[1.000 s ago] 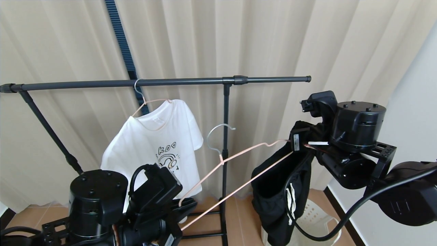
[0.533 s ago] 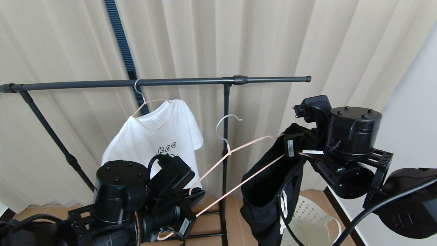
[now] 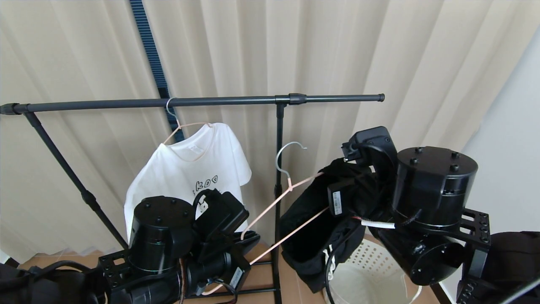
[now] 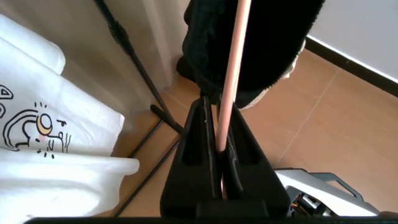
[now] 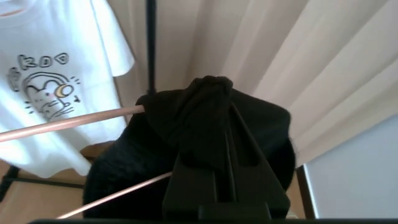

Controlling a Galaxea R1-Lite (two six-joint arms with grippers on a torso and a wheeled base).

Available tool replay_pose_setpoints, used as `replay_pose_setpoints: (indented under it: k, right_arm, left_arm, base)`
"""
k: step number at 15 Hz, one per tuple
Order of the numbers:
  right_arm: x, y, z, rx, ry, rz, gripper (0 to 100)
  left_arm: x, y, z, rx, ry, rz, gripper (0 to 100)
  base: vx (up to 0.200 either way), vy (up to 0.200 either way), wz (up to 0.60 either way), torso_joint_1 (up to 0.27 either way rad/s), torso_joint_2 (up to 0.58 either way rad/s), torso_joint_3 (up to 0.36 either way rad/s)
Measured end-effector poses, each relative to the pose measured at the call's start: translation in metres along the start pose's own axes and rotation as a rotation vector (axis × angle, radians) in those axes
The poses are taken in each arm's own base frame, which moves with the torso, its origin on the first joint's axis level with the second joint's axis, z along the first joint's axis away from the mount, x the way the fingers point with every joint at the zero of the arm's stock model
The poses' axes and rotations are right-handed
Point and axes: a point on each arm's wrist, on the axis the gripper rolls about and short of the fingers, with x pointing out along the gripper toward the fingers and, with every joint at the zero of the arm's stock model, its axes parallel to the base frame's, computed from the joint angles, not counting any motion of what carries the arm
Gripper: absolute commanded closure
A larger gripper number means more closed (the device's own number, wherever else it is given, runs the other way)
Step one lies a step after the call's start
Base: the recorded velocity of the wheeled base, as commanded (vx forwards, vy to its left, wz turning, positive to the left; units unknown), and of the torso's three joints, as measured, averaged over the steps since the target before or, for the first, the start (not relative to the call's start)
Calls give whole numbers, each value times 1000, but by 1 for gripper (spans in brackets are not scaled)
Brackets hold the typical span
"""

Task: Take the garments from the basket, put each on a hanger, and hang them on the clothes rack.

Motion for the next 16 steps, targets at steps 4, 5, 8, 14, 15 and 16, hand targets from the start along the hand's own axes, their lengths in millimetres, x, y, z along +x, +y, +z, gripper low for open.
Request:
replay_pose_setpoints:
  k: [4, 5, 8, 14, 15, 16]
  right_arm:
    - [-20, 25, 10, 83, -37, 103, 100]
    - [-23, 28, 12, 95, -44, 118, 100]
    - [-28, 29, 17, 111, -58, 131, 100]
    - [-30, 28, 18, 115, -60, 132, 0]
    - [-30, 28, 17, 113, -59, 132, 0]
    - [-30, 27, 17, 109, -56, 132, 0]
  left_arm:
    - [0, -2, 0, 4, 0, -6, 100]
    - [0, -2, 0, 4, -3, -6, 100]
    - [-1, -2, 2, 7, -58, 1, 100]
    - [-3, -3, 4, 6, -94, 5, 100]
    - [-4, -2, 6, 6, -112, 8, 100]
    - [-4, -3, 6, 5, -120, 8, 100]
  base:
    - [0, 0, 0, 0, 0, 0]
    - [0, 0, 0, 0, 0, 0]
    - [0, 0, 0, 0, 0, 0]
    - [0, 0, 0, 0, 0, 0]
    - [0, 0, 0, 0, 0, 0]
    - [0, 0, 0, 0, 0, 0]
